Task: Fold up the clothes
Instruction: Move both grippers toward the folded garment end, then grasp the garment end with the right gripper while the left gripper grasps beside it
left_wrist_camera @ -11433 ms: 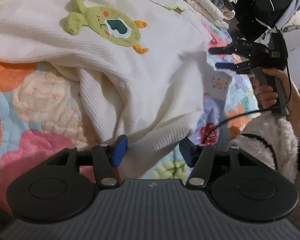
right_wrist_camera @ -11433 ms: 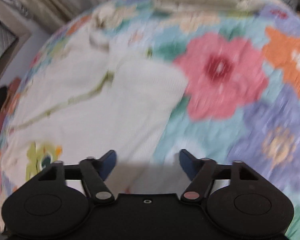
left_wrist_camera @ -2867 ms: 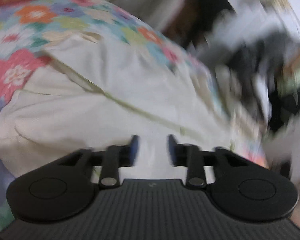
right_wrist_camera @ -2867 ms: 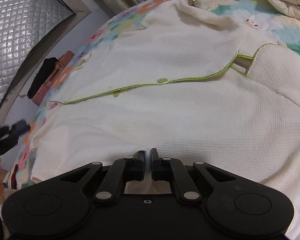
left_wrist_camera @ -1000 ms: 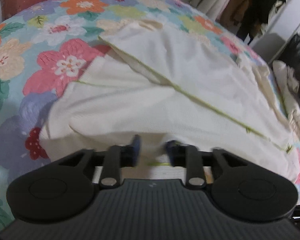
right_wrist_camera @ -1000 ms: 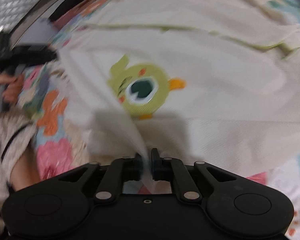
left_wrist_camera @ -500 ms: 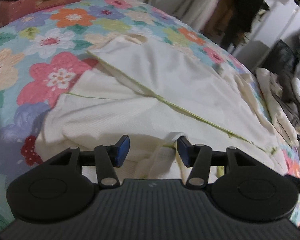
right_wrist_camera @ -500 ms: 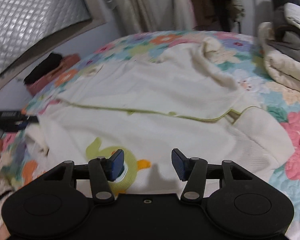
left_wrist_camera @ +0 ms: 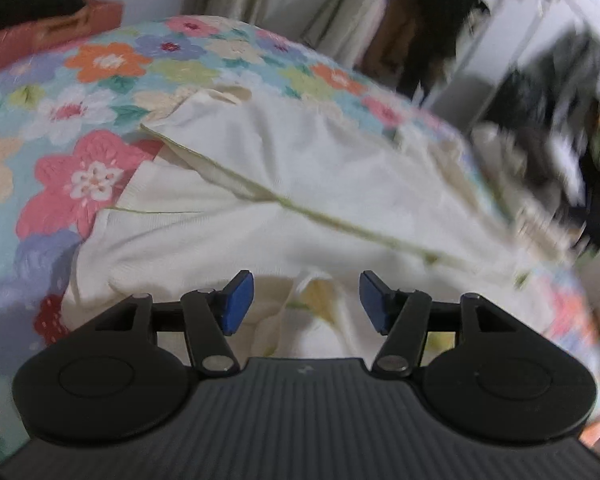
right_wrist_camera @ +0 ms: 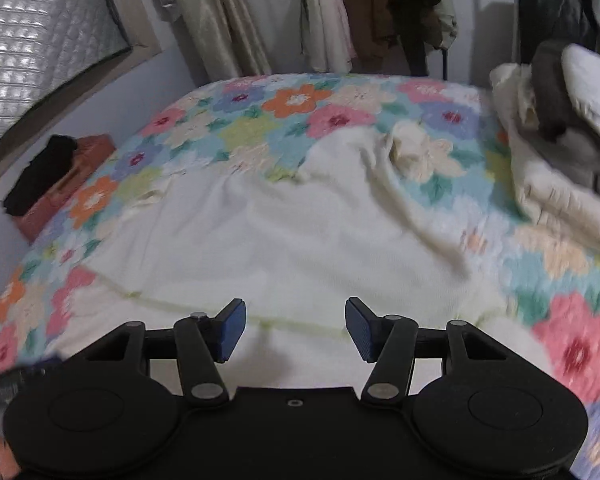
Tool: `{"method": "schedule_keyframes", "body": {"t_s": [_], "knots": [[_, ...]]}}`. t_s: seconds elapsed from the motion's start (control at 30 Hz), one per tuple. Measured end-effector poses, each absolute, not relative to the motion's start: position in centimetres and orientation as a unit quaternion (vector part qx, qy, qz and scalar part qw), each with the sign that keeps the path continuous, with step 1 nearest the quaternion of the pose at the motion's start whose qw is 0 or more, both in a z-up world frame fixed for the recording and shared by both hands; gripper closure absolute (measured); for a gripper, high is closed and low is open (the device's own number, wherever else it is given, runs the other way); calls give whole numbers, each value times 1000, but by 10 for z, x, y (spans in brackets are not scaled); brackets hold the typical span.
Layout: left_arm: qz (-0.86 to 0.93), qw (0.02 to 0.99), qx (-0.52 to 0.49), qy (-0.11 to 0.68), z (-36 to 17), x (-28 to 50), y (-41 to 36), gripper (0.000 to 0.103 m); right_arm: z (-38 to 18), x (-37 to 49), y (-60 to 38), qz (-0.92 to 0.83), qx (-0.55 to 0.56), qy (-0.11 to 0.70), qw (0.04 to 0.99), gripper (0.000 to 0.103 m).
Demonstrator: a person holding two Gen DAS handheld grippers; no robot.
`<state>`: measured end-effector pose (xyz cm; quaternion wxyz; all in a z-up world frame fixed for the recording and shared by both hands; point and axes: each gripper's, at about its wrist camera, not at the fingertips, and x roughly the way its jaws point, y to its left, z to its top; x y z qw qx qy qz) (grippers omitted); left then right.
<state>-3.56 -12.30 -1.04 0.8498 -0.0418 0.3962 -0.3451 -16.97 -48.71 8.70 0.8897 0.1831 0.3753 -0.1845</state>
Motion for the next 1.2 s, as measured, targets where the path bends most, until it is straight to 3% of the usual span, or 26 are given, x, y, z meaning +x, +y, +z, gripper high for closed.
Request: {"method": "schedule_keyframes", "body": {"t_s": [0.17, 0.33, 0.47, 0.63, 0.73, 0.93, 1.07, 1.1, 1.13, 1.17, 1.2], "knots": [[-370, 841, -4, 395, 2, -28, -158, 45, 62, -160, -505, -180, 195, 341, 902, 42], [-401, 827, 12, 394, 23, -18, -193, 45, 31, -158, -539, -190, 113, 369, 903, 42], [-426, 815, 25, 392, 40, -9, -221, 42, 24, -145, -592, -180, 116, 372, 903, 42], [-457, 801, 12, 388, 66, 57, -294, 42, 16, -103, -638, -169, 98, 356, 914, 43], [-463, 803, 45, 372, 55, 87, -353, 42, 6, -76, -648, -133, 102, 356, 919, 63], [-476, 785, 108, 381, 13, 123, -447, 42, -27, -41, -658, -127, 42, 388, 912, 58], [-479, 774, 150, 386, -13, 138, -498, 35, -48, -25, -675, -113, 34, 416, 902, 58], [-480, 771, 160, 387, -19, 142, -511, 33, -49, -24, -680, -109, 44, 412, 903, 60], [-481, 767, 171, 388, -26, 146, -524, 33, -51, -23, -684, -105, 53, 409, 905, 83], [-481, 764, 181, 389, -32, 150, -537, 33, -53, -23, -690, -100, 65, 402, 908, 100], [-492, 755, 194, 387, -35, 149, -545, 54, -52, -24, -697, -102, 81, 386, 913, 100]]}}
